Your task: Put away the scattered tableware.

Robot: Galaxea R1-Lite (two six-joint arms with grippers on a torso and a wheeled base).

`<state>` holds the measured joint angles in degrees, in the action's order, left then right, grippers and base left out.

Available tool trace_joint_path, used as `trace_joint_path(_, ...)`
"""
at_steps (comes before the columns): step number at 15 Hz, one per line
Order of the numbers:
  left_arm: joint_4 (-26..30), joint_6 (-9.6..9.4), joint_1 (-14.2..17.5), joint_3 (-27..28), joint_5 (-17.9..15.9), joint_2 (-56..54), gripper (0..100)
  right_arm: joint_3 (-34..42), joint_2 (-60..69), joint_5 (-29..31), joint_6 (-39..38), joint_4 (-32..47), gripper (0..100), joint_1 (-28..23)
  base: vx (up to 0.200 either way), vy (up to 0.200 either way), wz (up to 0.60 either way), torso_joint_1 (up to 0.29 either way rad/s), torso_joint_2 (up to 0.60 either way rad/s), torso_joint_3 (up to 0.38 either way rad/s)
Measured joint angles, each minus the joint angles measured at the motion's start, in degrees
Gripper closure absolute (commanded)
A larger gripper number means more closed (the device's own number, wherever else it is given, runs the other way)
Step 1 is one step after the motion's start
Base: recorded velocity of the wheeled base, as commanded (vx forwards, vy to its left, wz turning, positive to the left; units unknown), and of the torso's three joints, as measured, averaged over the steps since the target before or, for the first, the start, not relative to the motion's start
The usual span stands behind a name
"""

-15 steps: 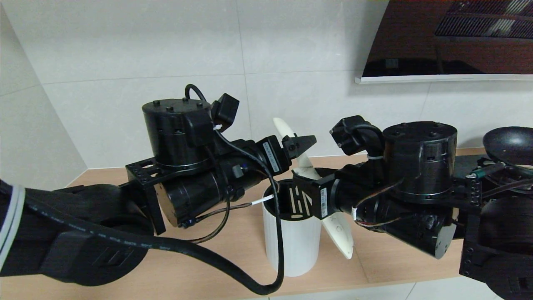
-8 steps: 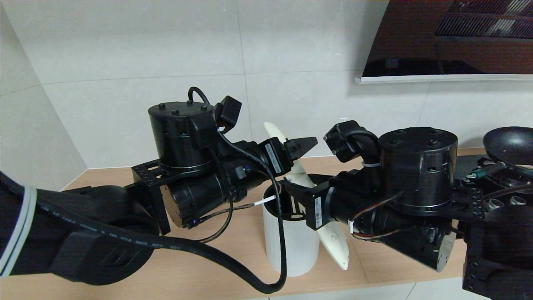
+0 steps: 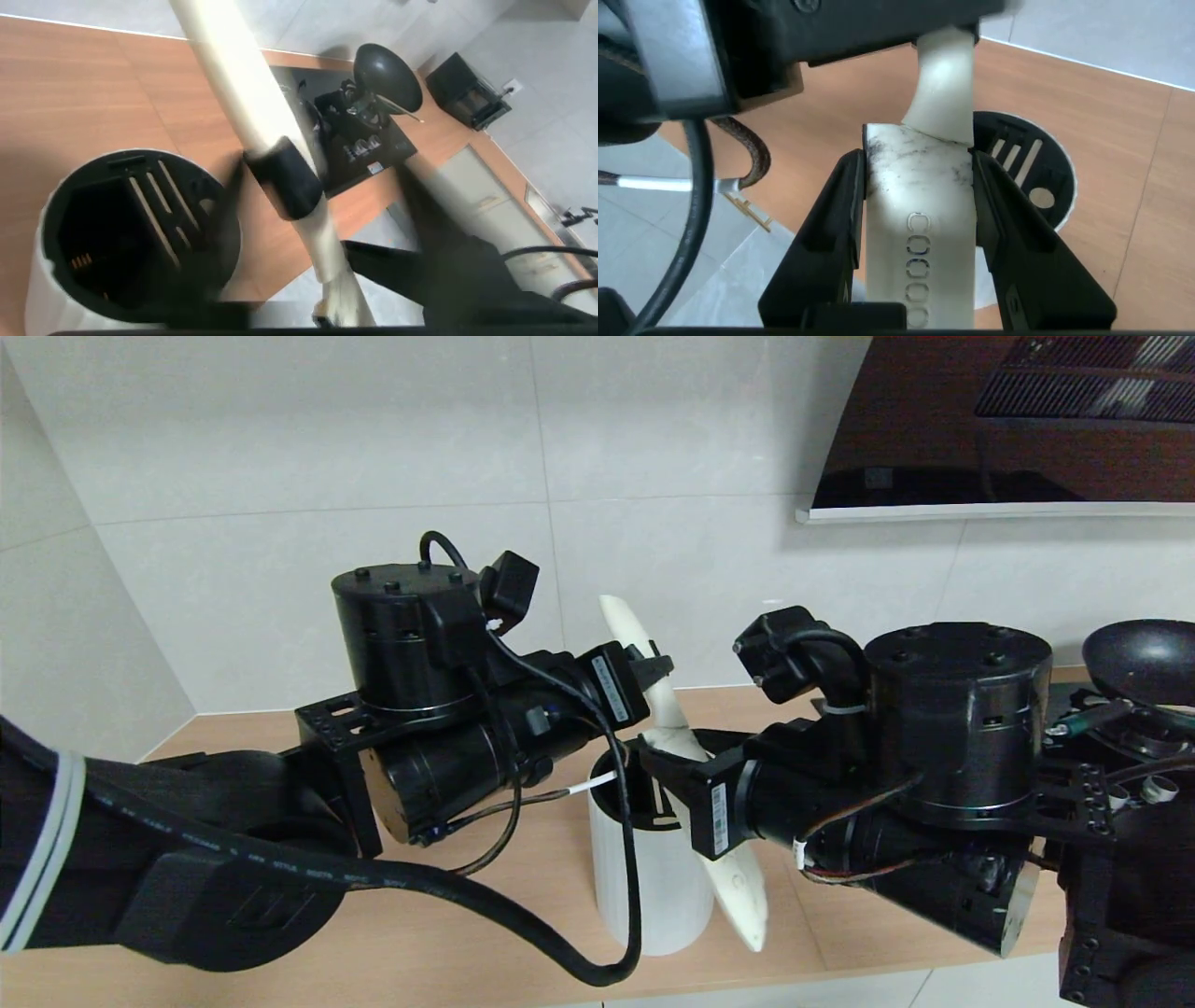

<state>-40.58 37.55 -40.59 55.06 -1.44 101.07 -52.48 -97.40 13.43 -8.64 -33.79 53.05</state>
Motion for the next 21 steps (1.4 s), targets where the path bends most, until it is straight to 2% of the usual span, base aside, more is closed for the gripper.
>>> trace_joint_path(6, 0.02, -0.11, -0.02, 0.02, 0.38, 0.39, 100, -0.09, -0.06, -0.06, -0.06, -0.04, 100, -0.07, 0.000, 0.000, 0.00, 0.000, 0.00, 0.000)
trace_joint_path(8, 0.05, -0.27, -0.02, 0.17, 1.62, 0.39, 100, -0.24, -0.12, 0.02, -0.22, -0.09, 100, -0.17, 0.000, 0.000, 0.00, 0.000, 0.00, 0.000)
trace_joint_path(9, 0.05, -0.33, -0.02, 0.24, 1.87, 0.35, 100, -0.29, -0.17, 0.09, -0.22, -0.12, 0, -0.17, 0.000, 0.000, 0.00, 0.000, 0.00, 0.000)
trace_joint_path(12, 0.27, -0.44, 0.02, 0.77, 2.58, -0.30, 100, -0.29, -0.15, 0.09, -0.74, -0.20, 0, -0.22, 0.000, 0.000, 0.00, 0.000, 0.00, 0.000)
trace_joint_path(16, 2.46, -1.12, 0.16, 2.43, 5.71, -3.23, 100, -0.02, 1.01, 0.22, -0.79, -0.06, 0, -1.12, 0.000, 0.000, 0.00, 0.000, 0.00, 0.000)
trace_joint_path(19, 8.02, -3.85, 0.60, 6.97, 11.73, -5.75, 100, 1.05, 4.57, -0.20, -0.44, 0.57, 0, -4.30, 0.000, 0.000, 0.00, 0.000, 0.00, 0.000)
trace_joint_path(20, 10.51, -5.28, 0.69, 9.40, 14.17, -6.23, 100, 1.29, 5.95, -0.28, -0.39, 1.15, 0, -5.86, 0.000, 0.000, 0.00, 0.000, 0.00, 0.000)
trace_joint_path(21, 14.15, -7.55, 0.79, 12.63, 17.16, -6.62, 100, 1.49, 7.46, -0.28, -0.35, 2.65, 0, -7.57, 0.000, 0.000, 0.00, 0.000, 0.00, 0.000)
